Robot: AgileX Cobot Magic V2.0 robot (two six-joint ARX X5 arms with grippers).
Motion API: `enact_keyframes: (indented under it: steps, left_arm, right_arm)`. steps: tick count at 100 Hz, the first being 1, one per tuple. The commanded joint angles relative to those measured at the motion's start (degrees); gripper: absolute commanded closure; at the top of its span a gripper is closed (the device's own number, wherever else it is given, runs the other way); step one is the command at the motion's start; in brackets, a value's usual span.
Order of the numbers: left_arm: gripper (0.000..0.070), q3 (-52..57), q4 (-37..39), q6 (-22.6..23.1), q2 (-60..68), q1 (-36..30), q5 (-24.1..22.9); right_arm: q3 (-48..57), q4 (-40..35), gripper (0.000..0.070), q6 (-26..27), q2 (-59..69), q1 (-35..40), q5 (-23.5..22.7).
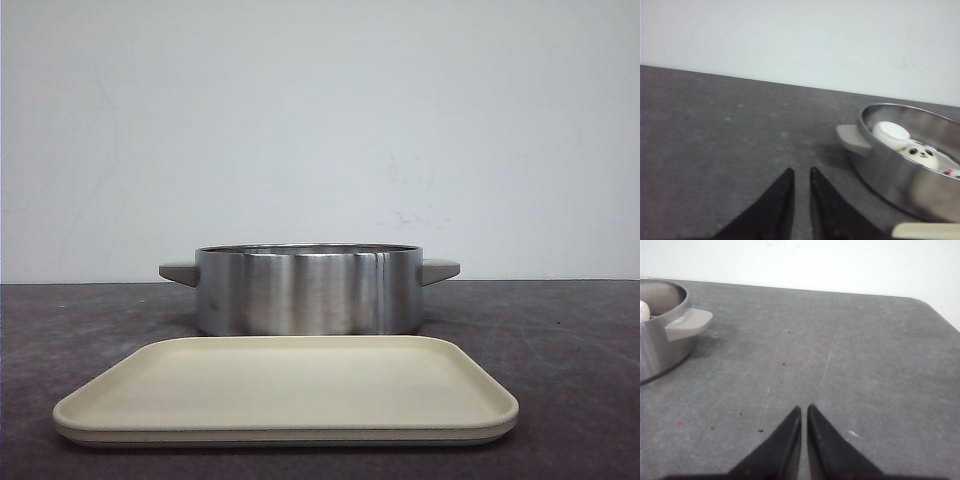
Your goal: Steam buns
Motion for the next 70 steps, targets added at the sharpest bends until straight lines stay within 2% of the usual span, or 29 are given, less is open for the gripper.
enact_keyframes:
  steps: [1, 13, 22, 41, 70]
  left_arm:
    - [0.0677, -1.07, 1.05, 1.27, -1.4, 0.96, 0.22]
    - [0.0677, -4.02, 0.94, 1.62, -3.74, 3.37, 0.24]
    - [0.0677, -3.98, -2.27, 1.97, -3.74, 5.01, 0.24]
    - [0.0677, -3.98, -8.28, 5.88, -3.74, 6.54, 0.26]
    - [0.0677, -3.98, -8.31, 7.5, -3.74, 8.13, 0.24]
  right_arm:
    - [-0.22, 0.79, 0.0686, -0.17, -0.04, -0.13, -0.02]
    - [-0.22, 0.79, 0.0686, -0.17, -0.04, -0.13, -0.02]
    - [-0.22, 0.79, 0.0686, -0.17, -0.04, -0.13, -0.02]
    - [-0.22, 0.79, 0.0686, -0.17, -0.04, -0.13, -0.02]
    - [-0.22, 0.79, 0.0686, -0.17, -0.04, -0.13, -0.02]
